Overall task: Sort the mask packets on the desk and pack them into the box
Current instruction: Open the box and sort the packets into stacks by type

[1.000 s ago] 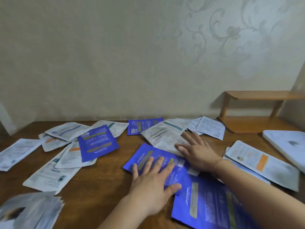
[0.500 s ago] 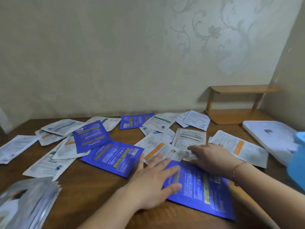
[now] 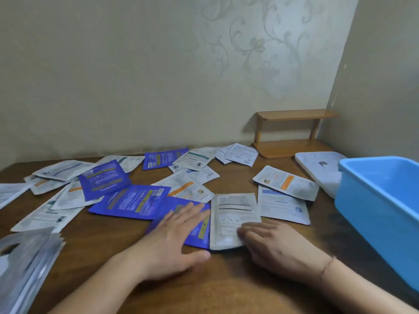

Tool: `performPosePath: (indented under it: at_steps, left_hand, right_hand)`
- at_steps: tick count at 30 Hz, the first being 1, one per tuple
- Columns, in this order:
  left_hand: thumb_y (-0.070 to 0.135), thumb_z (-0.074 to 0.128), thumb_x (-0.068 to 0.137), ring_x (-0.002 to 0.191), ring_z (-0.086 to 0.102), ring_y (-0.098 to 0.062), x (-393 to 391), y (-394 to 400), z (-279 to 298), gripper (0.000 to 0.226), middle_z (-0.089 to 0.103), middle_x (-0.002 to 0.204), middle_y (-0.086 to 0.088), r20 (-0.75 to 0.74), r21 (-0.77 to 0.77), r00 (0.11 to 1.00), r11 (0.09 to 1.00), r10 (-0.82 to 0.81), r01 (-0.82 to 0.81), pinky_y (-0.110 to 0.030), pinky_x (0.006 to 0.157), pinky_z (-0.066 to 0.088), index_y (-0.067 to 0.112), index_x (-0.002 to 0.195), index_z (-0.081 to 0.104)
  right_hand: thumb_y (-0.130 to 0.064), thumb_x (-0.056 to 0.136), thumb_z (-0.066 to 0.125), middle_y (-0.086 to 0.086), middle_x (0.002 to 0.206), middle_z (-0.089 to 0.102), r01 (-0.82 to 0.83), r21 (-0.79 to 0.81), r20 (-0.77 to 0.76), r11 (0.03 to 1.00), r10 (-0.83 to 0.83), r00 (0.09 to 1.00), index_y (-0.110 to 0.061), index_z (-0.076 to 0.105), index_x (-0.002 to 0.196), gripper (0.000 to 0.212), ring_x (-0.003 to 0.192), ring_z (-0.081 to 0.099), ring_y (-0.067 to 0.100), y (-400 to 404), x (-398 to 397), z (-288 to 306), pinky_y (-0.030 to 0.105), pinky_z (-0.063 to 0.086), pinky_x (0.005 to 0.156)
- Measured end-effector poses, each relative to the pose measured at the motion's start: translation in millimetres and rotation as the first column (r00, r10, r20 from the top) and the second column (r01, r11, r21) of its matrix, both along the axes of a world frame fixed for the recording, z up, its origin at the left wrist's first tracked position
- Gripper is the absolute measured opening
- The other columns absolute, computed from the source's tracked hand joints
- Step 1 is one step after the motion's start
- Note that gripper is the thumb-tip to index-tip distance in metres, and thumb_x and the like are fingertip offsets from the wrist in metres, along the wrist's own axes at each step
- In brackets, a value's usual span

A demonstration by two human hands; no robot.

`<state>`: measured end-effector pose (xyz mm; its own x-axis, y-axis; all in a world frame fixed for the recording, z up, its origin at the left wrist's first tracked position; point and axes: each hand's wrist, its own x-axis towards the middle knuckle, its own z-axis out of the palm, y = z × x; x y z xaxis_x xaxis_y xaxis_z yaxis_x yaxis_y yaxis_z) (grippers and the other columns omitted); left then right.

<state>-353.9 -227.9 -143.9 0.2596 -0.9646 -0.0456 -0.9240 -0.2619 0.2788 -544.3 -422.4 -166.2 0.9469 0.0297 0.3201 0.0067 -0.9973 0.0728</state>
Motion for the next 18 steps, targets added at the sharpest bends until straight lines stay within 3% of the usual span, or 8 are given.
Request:
performPosePath:
  at_steps: [2,4,9,11,13,15,17,18]
  left_hand:
    - [0.074,0.063,0.073,0.14,-0.02,0.014,-17,2,-10,0.105,-0.019,0.154,0.036,-0.03,0.04,0.964,0.964,-0.263,0.264,-0.024,0.118,-0.015,0.049,0.151,-0.003]
    - [0.077,0.066,0.065,0.144,-0.017,0.008,-27,1,-31,0.116,-0.019,0.155,0.034,0.104,0.055,0.9,0.906,-0.422,0.419,-0.038,0.121,-0.009,0.05,0.15,-0.007]
    - [0.063,0.066,0.076,0.145,-0.021,0.002,-53,30,-32,0.103,-0.017,0.158,0.028,0.153,0.043,0.858,0.87,-0.491,0.49,-0.042,0.115,-0.02,0.043,0.154,0.002]
    - [0.053,0.059,0.078,0.146,-0.018,0.0,-60,37,-31,0.092,-0.012,0.16,0.024,0.188,-0.025,0.865,0.879,-0.464,0.477,-0.044,0.116,-0.016,0.04,0.155,0.009]
    - [0.039,0.053,0.084,0.149,-0.001,0.0,-63,39,-36,0.076,0.009,0.162,0.021,0.193,-0.086,0.876,0.882,-0.442,0.464,-0.046,0.119,-0.004,0.035,0.154,0.022]
    - [0.025,0.055,0.095,0.141,0.03,0.004,-66,44,-38,0.05,0.041,0.151,0.019,0.058,-0.264,0.911,0.874,-0.408,0.408,-0.036,0.12,0.023,0.032,0.143,0.046]
    - [0.027,0.061,0.096,0.109,0.059,0.008,-77,52,-33,0.018,0.069,0.115,0.02,-0.298,-0.466,0.917,0.879,-0.265,0.102,-0.021,0.094,0.047,0.03,0.112,0.068]
    - [0.034,0.065,0.092,0.095,0.065,0.005,-86,55,-27,0.012,0.073,0.101,0.017,-0.526,-0.49,0.825,0.866,-0.205,-0.097,-0.019,0.082,0.05,0.026,0.098,0.072]
  right_hand:
    - [-0.022,0.079,0.057,-0.007,0.106,0.073,-0.069,0.045,0.071,0.997,0.066,0.995,-0.017,0.069,0.085,0.014,0.102,0.067,0.01,26,-27,-3,0.026,0.057,0.076]
    - [-0.023,0.085,0.059,-0.009,0.109,0.072,-0.129,0.091,0.094,0.987,0.121,0.988,-0.019,0.069,0.079,0.012,0.104,0.066,0.008,48,-58,-8,0.025,0.056,0.078]
    - [-0.031,0.103,0.04,-0.017,0.122,0.065,-0.269,-0.048,0.162,0.962,0.274,0.948,-0.03,0.057,0.101,0.017,0.115,0.06,0.0,66,-95,-34,0.018,0.046,0.098]
    - [-0.04,0.097,0.031,-0.029,0.113,0.064,-0.32,0.015,0.302,0.947,0.3,0.905,-0.038,0.055,0.106,0.025,0.104,0.058,-0.015,72,-97,-44,0.008,0.043,0.094]
    - [-0.037,0.102,0.036,-0.025,0.103,0.069,-0.327,0.141,0.422,0.935,0.242,0.874,-0.031,0.064,0.099,0.029,0.097,0.062,-0.014,88,-101,-33,0.008,0.048,0.087]
    - [-0.031,0.101,0.047,-0.014,0.088,0.072,-0.309,0.341,0.553,0.888,0.076,0.83,-0.023,0.071,0.087,0.029,0.08,0.067,-0.005,101,-95,-4,0.015,0.053,0.072]
    - [-0.034,0.095,0.053,-0.011,0.079,0.068,-0.271,0.431,0.65,0.86,-0.088,0.755,-0.025,0.066,0.085,0.019,0.065,0.062,-0.002,103,-87,37,0.014,0.049,0.06]
    - [-0.035,0.093,0.055,-0.01,0.081,0.067,-0.246,0.512,0.636,0.823,-0.171,0.753,-0.025,0.064,0.085,0.016,0.065,0.062,0.002,98,-69,57,0.014,0.049,0.058]
